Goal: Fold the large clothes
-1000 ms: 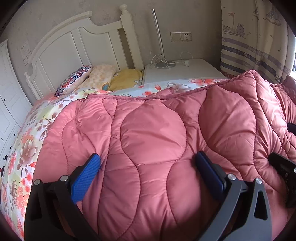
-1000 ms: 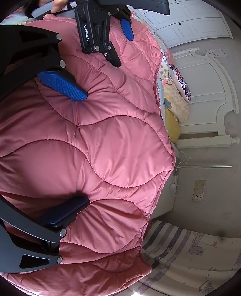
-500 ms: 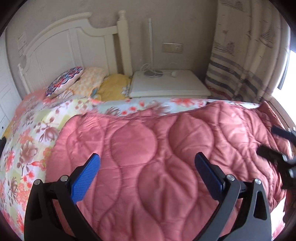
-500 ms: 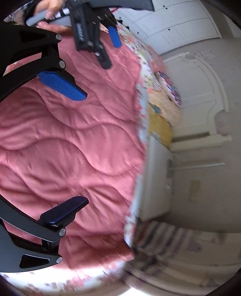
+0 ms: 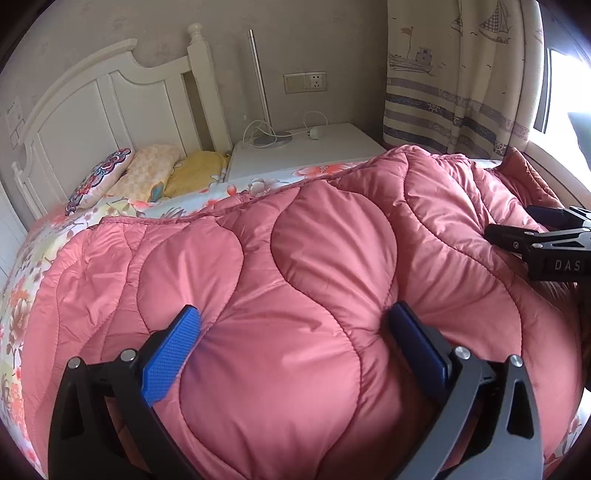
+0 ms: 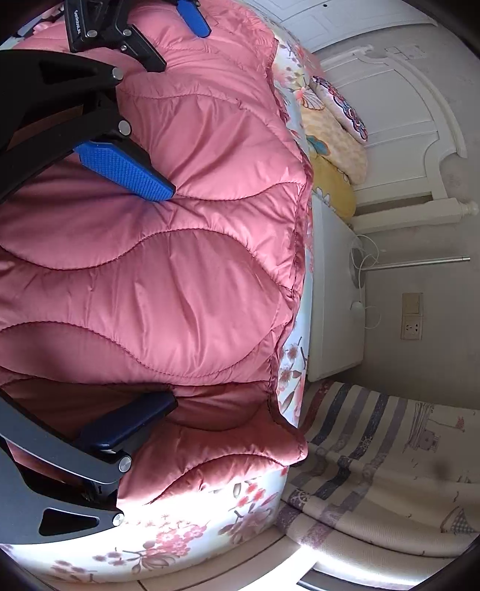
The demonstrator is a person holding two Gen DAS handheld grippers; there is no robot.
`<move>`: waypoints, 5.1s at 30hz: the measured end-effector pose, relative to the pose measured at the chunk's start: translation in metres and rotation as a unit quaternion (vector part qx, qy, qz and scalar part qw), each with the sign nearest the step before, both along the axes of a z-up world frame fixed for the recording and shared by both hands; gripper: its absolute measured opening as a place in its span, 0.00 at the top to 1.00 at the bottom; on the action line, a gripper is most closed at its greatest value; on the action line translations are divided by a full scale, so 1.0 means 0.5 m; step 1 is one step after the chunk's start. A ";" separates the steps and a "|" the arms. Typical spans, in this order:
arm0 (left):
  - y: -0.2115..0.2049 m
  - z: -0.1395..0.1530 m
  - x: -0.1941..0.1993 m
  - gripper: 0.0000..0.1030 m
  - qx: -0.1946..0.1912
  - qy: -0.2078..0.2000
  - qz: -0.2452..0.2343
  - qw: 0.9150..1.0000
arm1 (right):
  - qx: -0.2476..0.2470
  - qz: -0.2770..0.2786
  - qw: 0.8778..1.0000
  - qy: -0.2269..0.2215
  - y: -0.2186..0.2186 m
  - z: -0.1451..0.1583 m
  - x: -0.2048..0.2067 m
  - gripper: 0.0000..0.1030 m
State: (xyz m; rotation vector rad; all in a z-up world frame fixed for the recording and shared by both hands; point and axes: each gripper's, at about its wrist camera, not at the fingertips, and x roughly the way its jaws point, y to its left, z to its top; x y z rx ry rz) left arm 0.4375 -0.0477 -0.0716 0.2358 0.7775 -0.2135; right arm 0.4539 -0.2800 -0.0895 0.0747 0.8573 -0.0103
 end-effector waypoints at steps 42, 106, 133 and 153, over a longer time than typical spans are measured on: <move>0.248 -0.012 0.158 0.02 -0.019 0.071 0.067 0.995 | -0.024 0.024 0.999 -0.004 0.010 0.103 0.028 0.04; 0.235 -0.012 0.150 0.02 0.010 0.059 0.078 0.995 | -0.040 0.110 0.993 -0.027 0.235 -0.009 -0.210 0.04; 0.232 0.040 0.119 0.02 0.020 0.077 0.104 0.991 | -0.050 0.105 0.993 -0.011 0.244 -0.019 -0.205 0.04; 0.315 -0.014 -0.007 0.02 -0.026 0.096 0.105 0.990 | 0.310 0.013 0.948 -0.069 -0.044 0.020 -0.417 0.04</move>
